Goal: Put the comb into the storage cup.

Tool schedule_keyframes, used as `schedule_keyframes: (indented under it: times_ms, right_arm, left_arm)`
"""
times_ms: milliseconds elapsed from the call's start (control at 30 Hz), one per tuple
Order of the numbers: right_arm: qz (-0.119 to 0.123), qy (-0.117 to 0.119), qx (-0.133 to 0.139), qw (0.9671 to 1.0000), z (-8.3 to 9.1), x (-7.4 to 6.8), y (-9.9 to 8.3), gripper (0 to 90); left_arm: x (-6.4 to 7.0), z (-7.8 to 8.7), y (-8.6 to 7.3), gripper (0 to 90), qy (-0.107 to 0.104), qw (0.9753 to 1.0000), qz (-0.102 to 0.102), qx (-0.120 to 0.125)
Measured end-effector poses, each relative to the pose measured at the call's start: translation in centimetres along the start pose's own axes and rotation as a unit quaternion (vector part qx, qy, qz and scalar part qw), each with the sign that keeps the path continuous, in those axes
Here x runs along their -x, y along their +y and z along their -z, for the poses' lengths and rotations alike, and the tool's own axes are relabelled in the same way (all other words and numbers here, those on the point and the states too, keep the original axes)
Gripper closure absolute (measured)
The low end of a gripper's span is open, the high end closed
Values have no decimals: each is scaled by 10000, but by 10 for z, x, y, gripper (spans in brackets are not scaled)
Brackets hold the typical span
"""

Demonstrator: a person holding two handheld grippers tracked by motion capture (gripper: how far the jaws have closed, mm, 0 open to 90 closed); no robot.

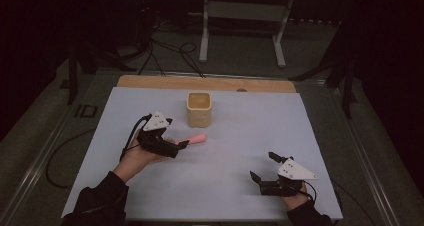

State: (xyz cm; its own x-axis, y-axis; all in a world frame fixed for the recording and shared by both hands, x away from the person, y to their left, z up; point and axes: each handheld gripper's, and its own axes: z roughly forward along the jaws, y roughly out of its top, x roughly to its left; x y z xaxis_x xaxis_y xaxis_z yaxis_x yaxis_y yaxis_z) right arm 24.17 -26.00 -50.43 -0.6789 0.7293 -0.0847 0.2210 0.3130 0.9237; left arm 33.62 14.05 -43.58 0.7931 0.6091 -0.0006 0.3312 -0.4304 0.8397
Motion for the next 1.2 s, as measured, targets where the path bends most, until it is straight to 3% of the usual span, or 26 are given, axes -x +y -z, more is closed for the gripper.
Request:
schedule_keyframes:
  times_ms: [167,267,467,633,700,900,1200]
  right_arm:
    - [14,13,17,10000,0,0,0,85]
    - [38,21,5,10000,0,0,0,85]
    - [40,28,13,10000,0,0,0,85]
    - [44,40,17,10000,-1,0,0,85]
    - [33,44,30,10000,0,0,0,85]
    - [53,65,23,10000,-1,0,0,85]
    - [48,82,5,10000,-1,-1,0,85]
  left_arm:
    - [0,-14,2,129,-119,9998,42,-119]
    - [-1,-22,2,154,0,9996,137,-228]
    - [-5,-35,3,302,83,9989,342,-304]
    - [-4,-44,4,440,281,9981,331,-427]
    - [-3,-48,4,457,307,9978,300,-513]
    - [1,-61,4,624,477,9947,237,-880]
    - [0,-77,5,799,637,9882,521,-1290]
